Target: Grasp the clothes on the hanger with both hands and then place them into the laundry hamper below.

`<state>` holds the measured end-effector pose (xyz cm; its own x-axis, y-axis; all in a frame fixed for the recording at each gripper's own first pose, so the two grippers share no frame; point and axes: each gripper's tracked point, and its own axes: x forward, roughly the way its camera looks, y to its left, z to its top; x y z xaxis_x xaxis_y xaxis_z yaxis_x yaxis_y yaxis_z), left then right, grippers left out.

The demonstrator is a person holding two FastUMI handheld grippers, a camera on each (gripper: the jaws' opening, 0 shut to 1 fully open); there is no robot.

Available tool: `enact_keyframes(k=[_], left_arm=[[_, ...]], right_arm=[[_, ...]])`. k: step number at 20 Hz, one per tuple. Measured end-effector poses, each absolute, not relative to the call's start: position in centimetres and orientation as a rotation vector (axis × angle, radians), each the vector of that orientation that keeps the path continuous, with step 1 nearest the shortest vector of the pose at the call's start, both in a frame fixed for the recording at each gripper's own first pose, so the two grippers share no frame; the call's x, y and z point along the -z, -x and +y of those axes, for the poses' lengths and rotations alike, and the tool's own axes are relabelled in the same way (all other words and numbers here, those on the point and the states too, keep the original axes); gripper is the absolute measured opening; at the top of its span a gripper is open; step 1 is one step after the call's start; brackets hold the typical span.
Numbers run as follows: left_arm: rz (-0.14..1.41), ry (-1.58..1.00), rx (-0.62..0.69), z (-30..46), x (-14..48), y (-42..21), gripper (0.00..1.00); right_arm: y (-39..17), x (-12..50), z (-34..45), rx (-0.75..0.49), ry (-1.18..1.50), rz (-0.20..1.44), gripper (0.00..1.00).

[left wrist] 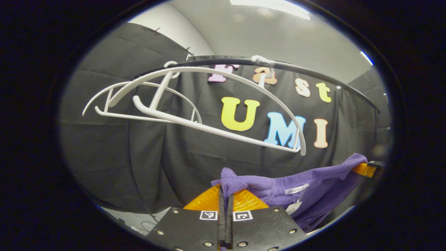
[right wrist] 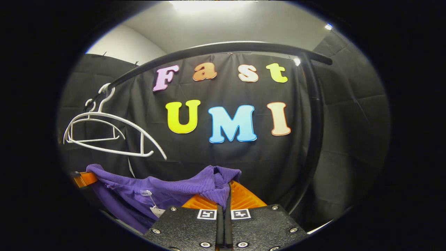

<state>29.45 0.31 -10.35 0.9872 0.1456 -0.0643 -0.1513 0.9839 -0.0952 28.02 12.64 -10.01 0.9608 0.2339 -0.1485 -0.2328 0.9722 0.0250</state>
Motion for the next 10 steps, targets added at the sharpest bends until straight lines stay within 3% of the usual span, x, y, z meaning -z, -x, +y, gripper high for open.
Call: enact_keyframes(k=[2,4,6,10], left_arm=[[0.063,0.090,-0.109,1.3,10.6,-27.4,0.01],[0.066,0.081,-0.074,2.6,10.8,-25.5,0.05],[0.077,0.083,-0.039,4.1,11.0,-23.8,0.01],[0.115,0.065,0.028,6.2,13.6,-20.0,0.01]], right_arm=[[-25.7,10.2,12.7,-0.197,-0.012,0.176,0.01],[-23.0,10.4,13.1,-0.167,-0.025,0.202,0.00],[-20.1,10.9,13.7,-0.144,-0.015,0.226,0.01],[-14.0,12.8,15.1,-0.110,0.000,0.286,0.00]])
